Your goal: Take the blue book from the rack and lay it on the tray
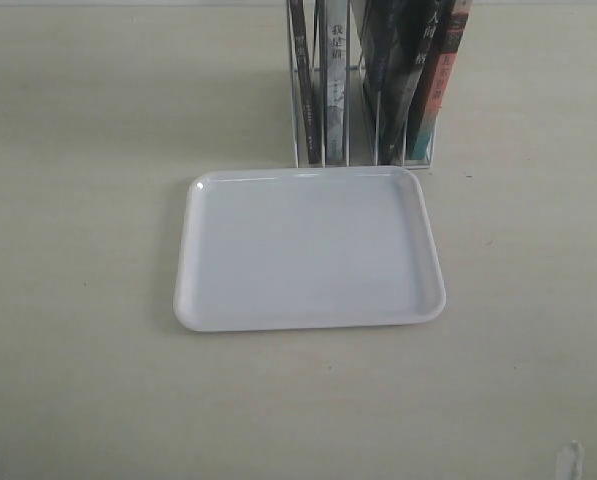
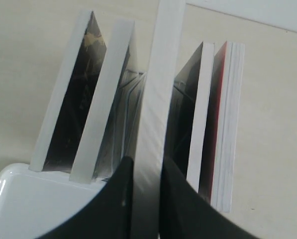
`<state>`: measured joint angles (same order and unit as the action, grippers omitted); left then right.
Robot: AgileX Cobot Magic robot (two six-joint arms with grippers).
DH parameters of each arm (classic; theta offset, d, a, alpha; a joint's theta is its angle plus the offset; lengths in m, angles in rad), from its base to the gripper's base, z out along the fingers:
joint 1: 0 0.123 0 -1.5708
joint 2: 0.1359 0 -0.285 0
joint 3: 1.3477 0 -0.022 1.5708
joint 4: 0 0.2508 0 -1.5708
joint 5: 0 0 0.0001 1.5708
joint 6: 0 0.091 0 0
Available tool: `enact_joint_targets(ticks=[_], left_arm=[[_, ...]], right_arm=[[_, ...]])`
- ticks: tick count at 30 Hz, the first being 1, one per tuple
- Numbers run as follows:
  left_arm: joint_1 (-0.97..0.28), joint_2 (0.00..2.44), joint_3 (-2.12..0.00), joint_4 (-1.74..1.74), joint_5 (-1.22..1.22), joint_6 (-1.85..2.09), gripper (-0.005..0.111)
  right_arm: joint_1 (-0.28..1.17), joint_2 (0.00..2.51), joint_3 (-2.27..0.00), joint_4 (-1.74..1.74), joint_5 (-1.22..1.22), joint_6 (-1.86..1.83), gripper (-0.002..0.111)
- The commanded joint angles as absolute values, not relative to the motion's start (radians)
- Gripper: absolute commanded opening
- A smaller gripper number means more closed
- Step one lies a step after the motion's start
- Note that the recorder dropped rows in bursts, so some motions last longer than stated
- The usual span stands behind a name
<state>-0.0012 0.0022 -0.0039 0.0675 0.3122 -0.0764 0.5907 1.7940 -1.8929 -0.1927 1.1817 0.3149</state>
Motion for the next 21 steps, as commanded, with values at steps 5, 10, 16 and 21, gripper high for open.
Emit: enact_joint_targets(ticks=[5,10,16,21], left_arm=[[-0.010,0.000,0.000,0.069,0.306,-0.074,0.006],[-0.010,0.000,0.000,0.069,0.306,-0.074,0.006],[-0.010,0.000,0.000,0.069,0.306,-0.074,0.006],[-0.010,0.000,0.000,0.069,0.306,-0.074,0.006]], right_arm=[[0.591,1.767,-1.898,-0.211,1.221,0.312,0.000],[0.591,1.717,-1.898,-0.184,1.221,0.312,0.000],[0.613,1.630,-1.896,-0.146,1.221,0.288,0.000],[0.689,1.550,-1.896,-0.146,1.221,0.289,0.000]])
